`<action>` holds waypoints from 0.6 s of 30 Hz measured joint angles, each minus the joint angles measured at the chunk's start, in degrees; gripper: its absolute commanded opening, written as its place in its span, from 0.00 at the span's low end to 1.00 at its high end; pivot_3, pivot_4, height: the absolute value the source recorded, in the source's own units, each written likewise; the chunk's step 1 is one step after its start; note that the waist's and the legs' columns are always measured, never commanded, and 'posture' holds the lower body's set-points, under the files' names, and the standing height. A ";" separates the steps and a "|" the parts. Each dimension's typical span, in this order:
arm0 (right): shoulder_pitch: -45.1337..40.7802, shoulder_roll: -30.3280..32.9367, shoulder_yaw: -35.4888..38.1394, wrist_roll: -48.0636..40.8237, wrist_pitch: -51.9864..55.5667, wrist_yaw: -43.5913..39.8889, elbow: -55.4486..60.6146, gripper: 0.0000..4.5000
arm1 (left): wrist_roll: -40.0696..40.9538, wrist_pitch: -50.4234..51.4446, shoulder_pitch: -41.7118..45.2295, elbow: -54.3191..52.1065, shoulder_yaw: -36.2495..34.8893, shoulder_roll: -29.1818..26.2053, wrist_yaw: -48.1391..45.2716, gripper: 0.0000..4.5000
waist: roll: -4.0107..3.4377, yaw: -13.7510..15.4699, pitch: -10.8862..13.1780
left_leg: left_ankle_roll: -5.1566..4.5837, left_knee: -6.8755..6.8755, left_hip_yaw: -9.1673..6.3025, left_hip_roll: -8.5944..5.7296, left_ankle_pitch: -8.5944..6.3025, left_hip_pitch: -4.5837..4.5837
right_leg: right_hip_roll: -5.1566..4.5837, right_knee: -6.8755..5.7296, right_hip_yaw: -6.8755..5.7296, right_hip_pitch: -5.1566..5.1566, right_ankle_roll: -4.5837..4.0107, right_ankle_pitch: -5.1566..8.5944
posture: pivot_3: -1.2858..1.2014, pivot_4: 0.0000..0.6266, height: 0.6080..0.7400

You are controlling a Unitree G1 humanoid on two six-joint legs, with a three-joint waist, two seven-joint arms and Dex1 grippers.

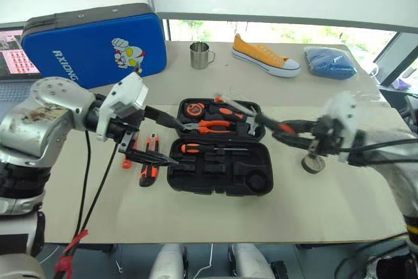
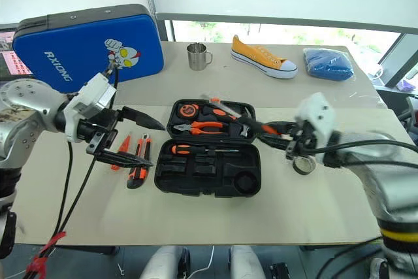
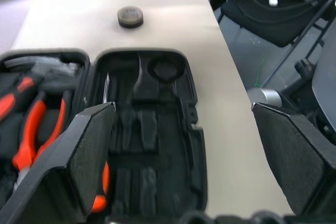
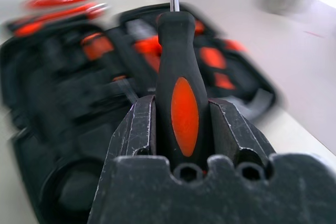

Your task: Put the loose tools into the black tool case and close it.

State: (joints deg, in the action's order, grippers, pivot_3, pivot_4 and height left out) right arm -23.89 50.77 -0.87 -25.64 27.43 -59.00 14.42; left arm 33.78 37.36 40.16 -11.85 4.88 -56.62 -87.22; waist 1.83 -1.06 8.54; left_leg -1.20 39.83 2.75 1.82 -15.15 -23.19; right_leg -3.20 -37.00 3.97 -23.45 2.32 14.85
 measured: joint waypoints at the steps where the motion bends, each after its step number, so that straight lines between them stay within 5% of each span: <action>1: -1.97 -0.84 -2.92 2.30 -3.02 -2.30 -3.37 0.23 | 0.05 0.02 -0.38 -0.46 -0.41 -0.28 0.28 1.00 | 0.03 0.23 0.02 | 0.00 0.00 0.02 0.00 0.00 -0.02 | 0.00 -0.01 -0.03 0.00 0.00 0.00 | 0.52 0.24 0.99; 8: -7.02 -4.76 -13.32 12.48 -16.07 -10.16 -15.97 0.23 | 1.16 0.96 -3.57 -4.25 -2.91 -0.80 3.02 1.00 | 0.06 0.78 0.06 | 0.04 0.12 -0.09 -0.05 0.02 -0.66 | -0.12 -0.23 -0.02 -0.79 0.03 -0.04 | 0.52 0.24 0.99; 18: -8.18 -7.11 -14.47 18.17 -21.41 -11.39 -21.65 0.23 | 2.19 1.52 -4.40 -5.35 -3.84 -1.67 5.12 1.00 | 0.06 0.48 0.07 | 0.05 0.12 -0.11 -0.04 0.03 -0.62 | -0.10 -0.24 -0.03 -0.76 0.02 -0.04 | 0.52 0.24 0.99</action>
State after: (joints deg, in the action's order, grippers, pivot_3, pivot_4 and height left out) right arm -32.08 43.66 -15.33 -7.47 6.02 -70.39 -7.23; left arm 35.97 38.89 35.76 -17.20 1.04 -58.30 -82.10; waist 1.89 -0.58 8.60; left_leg -1.15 39.95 2.65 1.78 -15.12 -23.81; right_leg -3.29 -37.24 3.94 -24.21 2.34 14.81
